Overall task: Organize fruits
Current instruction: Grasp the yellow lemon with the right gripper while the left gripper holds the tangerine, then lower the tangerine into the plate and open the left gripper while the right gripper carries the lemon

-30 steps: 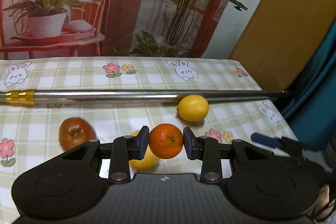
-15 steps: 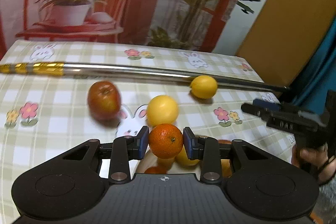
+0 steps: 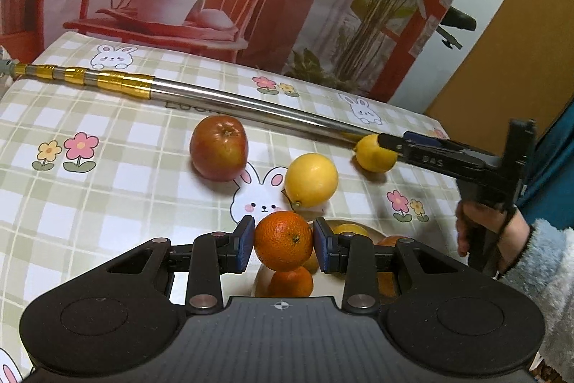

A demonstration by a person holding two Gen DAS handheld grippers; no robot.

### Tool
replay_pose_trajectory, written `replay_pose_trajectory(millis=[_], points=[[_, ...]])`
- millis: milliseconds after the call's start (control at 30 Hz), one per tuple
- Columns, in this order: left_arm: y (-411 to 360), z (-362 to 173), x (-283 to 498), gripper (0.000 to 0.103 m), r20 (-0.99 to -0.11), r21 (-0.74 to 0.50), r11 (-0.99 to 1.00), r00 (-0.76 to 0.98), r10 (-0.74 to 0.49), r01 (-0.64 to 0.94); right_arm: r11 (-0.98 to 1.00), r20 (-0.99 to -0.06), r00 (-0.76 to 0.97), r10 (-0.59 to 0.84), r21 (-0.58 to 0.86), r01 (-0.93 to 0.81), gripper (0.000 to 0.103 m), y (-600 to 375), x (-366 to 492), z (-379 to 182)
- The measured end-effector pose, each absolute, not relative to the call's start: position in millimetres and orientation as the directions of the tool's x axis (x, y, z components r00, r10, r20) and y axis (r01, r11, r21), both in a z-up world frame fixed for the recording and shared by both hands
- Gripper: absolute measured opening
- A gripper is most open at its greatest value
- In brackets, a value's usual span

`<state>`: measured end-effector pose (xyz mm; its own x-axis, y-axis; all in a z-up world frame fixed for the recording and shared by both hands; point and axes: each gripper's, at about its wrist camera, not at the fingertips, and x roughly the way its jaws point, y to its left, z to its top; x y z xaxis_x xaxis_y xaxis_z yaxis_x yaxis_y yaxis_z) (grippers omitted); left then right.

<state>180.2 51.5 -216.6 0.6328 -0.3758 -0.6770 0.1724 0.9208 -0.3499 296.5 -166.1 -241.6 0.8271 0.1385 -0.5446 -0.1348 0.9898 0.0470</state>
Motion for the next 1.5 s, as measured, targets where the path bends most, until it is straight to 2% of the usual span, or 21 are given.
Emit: replay_pose_trajectory(millis=[167,300,733,900,933,1233,1500], points=[[52,-219,179,0.037,-0.678,-0.358,0.919,0.632,-0.376,0.163,0.989,-0.604,0.784,0.141,0.050,-0.139,0.061,-162,321,-259],[52,-220,179,0.037,-0.678,-0.359,0.918,0.630,-0.379,0.166,0.988,-0.629,0.763,0.152,0.083,-0.128,0.055,-162,325,-267],[46,-221,174,0.037,-0.676,-0.354,0.917,0.627,-0.387,0.184,0.980,-0.657,0.734,0.176,0.184,-0.070,0.054,-181,262,-263],[45,-220,171,0.037,-0.673,-0.354,0.917,0.631,-0.386,0.183,0.990,-0.681,0.719,0.140,0.119,-0.080,0.059,-177,266,-262],[45,-221,170,0.037,-0.673,-0.356,0.917,0.632,-0.385,0.180,0.990,-0.691,0.710,0.138,0.111,-0.084,0.057,-176,269,-264],[49,-223,167,0.037,-0.677,-0.359,0.918,0.630,-0.381,0.168,0.992,-0.675,0.727,0.121,0.104,-0.068,0.053,-173,277,-267],[46,-224,162,0.037,-0.682,-0.349,0.919,0.623,-0.382,0.182,0.975,-0.613,0.778,0.133,0.220,0.007,0.053,-183,241,-255]])
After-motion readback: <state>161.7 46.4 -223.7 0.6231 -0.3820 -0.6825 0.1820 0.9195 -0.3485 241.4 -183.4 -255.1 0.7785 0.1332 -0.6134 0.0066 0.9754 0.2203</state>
